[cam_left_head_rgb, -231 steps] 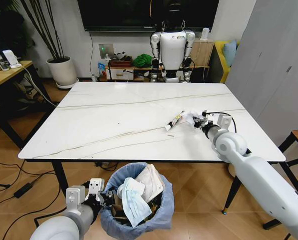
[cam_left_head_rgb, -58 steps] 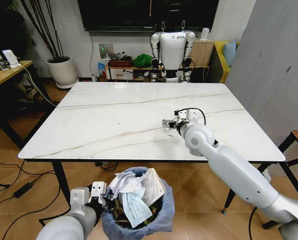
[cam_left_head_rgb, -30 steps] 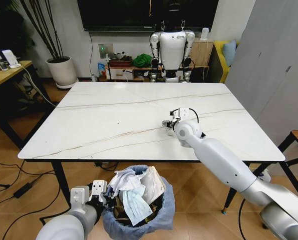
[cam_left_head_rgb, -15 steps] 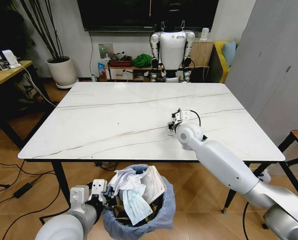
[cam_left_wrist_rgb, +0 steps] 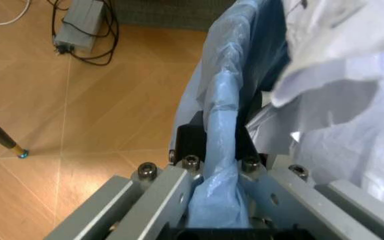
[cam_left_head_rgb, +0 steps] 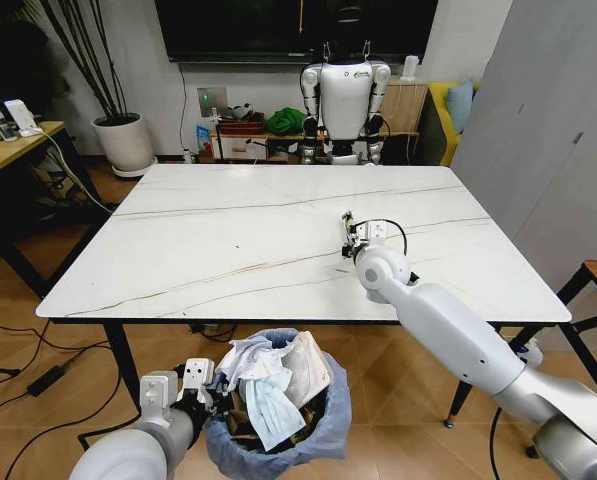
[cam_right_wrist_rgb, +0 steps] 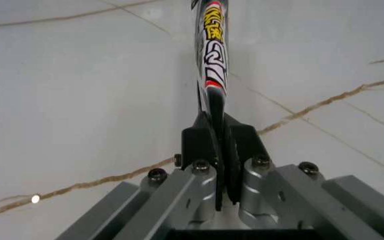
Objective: Pick up the trash bin and place the trash from the table into it.
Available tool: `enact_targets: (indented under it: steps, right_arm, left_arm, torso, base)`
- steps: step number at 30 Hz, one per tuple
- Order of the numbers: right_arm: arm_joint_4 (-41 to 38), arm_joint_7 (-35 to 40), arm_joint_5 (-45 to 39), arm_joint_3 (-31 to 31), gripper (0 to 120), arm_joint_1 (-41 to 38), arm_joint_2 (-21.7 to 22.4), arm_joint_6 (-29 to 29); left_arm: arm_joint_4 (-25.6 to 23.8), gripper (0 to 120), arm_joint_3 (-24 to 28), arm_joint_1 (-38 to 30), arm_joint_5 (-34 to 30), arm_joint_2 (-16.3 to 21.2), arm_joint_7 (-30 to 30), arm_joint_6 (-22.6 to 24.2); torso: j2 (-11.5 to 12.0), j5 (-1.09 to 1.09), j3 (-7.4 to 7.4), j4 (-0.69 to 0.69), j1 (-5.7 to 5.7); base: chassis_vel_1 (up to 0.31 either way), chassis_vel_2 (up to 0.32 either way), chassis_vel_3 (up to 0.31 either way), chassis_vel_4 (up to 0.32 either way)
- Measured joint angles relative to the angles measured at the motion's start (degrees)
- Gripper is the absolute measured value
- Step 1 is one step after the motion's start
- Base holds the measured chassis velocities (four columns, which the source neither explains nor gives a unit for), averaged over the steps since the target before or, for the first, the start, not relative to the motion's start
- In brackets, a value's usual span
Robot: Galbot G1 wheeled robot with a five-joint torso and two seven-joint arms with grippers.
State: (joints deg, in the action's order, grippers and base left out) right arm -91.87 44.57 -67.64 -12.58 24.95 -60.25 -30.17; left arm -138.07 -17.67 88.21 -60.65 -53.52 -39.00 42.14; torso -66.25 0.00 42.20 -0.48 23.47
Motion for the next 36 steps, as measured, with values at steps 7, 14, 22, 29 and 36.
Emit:
enact_targets:
  steps: [7,14,22,29,36]
  right_arm:
    - [-12.6,-1.4,-4.0,2.7,0,3.3,5.3,0.5]
    - [-23.7,-6.3,-5.0,8.1,0,10.3,9.2,2.3]
    - [-31.9,-14.8,-3.3,12.4,0,16.4,11.0,6.4]
    - [-40.9,-14.8,-4.6,18.3,0,27.5,13.2,6.5]
    - [-48.7,-17.2,-4.1,24.1,0,37.5,14.8,7.1]
  left_arm:
    - [0.3,0,0.0,-0.2,-0.2,-0.1,-0.2,0.0]
    - [0.7,0,-0.6,-0.7,-1.0,-0.3,-0.5,0.0]
    - [0.4,0,-2.3,0.1,-2.2,-0.3,-1.4,0.0]
    - [0.4,0,-2.6,0.0,-3.0,-0.1,-1.8,0.0]
    - [0.5,0,-2.3,-0.2,-3.0,-0.2,-1.9,0.0]
  torso:
    - [0.0,0.01,0.0,0.0,0.0]
    - [0.0,0.0,-0.01,-0.02,0.0]
    - [0.0,0.01,0.0,0.0,0.0]
    - [0.0,0.01,0.0,-0.03,0.0]
    - [0.0,0.0,0.0,0.0,0.0]
  base:
    - [0.0,0.0,0.0,0.0]
    - [0.0,0.0,0.0,0.0]
    - [0.0,0.0,0.0,0.0]
    - [0.0,0.0,0.0,0.0]
    - [0.0,0.0,0.0,0.0]
